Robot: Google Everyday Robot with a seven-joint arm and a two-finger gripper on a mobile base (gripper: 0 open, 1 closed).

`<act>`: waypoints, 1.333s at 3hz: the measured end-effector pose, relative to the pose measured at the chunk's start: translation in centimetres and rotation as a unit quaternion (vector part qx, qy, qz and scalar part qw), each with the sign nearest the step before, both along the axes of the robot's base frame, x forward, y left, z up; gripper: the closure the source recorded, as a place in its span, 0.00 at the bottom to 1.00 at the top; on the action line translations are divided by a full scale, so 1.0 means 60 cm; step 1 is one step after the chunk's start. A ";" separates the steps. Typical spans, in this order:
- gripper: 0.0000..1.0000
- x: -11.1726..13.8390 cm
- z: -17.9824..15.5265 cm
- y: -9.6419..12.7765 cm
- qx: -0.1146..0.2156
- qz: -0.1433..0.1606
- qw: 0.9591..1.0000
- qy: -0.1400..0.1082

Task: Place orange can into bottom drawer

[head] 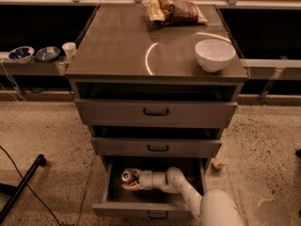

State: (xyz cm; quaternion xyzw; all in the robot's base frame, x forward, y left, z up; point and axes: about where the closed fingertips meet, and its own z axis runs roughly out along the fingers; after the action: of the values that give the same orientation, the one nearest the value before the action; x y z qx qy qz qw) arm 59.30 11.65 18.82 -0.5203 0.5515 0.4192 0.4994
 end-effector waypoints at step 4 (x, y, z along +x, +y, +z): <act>0.00 -0.023 0.053 -0.053 -0.032 -0.040 0.998 0.025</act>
Offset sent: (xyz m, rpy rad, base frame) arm 0.0000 0.0000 0.0000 0.0000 0.0000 0.0000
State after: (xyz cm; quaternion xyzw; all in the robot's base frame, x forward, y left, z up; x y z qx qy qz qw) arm 57.89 8.49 21.97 -0.5030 0.5970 0.3942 0.4850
